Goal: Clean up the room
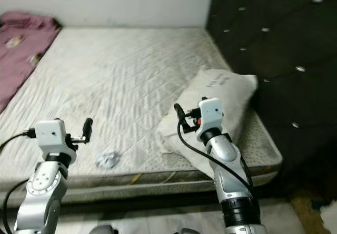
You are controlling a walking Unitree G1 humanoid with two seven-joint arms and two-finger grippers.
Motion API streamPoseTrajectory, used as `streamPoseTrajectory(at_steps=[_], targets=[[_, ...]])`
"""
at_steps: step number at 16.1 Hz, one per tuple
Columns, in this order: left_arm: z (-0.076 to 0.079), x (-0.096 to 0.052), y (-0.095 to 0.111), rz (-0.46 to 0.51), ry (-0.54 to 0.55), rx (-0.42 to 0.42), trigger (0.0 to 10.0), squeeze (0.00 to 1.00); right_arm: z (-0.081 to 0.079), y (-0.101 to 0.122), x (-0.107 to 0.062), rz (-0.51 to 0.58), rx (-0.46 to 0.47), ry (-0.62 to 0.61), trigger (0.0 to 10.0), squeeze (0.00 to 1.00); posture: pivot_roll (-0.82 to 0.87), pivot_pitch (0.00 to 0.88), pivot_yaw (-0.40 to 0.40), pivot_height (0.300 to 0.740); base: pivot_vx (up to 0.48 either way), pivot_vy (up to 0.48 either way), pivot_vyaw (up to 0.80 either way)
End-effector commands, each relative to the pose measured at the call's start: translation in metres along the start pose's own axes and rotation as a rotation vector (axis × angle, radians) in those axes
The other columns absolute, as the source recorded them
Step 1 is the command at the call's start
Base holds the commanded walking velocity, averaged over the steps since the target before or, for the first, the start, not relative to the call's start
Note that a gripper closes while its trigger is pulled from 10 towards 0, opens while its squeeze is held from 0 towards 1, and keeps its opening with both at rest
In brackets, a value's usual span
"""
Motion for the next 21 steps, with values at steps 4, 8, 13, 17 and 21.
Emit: streamPoseTrajectory(at_steps=[4, 8, 13, 17, 21], targets=[[0.0038, -0.0001, 0.0001, -0.012, 0.007, 0.021, 10.0, 0.0, -0.0023, 0.0024, 0.003, 0.005, 0.0, -0.006, 10.0, 0.0, -0.04, 0.0, -0.023, 0.74, 0.0, 0.0, 0.8], [0.0037, -0.0014, -0.0047, -0.032, -0.011, -0.029, 10.0, 0.0, -0.0031, -0.0004, 0.0006, -0.009, 0.016, -0.01, 10.0, 0.0, -0.04, 0.0, -0.026, 0.74, 0.0, 0.0, 0.12], [0.0057, -0.0014, -0.0045, -0.031, -0.024, -0.05, 10.0, 0.0, -0.0015, -0.0005, 0.0013, -0.011, 0.017, -0.01, 10.0, 0.0, -0.04, 0.0, -0.037, 0.74, 0.0, 0.384, 0.0], [0.0056, -0.0012, -0.0047, -0.032, -0.027, -0.061, 10.0, 0.0, -0.0015, 0.0002, 0.0024, -0.009, 0.013, -0.005, 10.0, 0.0, -0.04, 0.0, -0.039, 0.74, 0.0, 0.48, 0.0], [0.0062, -0.001, -0.0045, -0.03, -0.028, -0.062, 10.0, 0.0, -0.0009, 0.0004, 0.003, -0.011, 0.012, -0.004, 10.0, 0.0, -0.05, 0.0, -0.039, 0.74, 0.0, 0.48, 0.0]])
Point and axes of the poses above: a point about 5 cm out from each wrist's last joint towards the gripper, its own x axis pointing out of the wrist towards the gripper, its own y axis along the axis of the wrist's last joint, z = x × y, the point moved 1 cm from there along x, pointing out of the wrist towards the gripper, and after that the axes turned 6 degrees about -x, right-handed, at the moved point
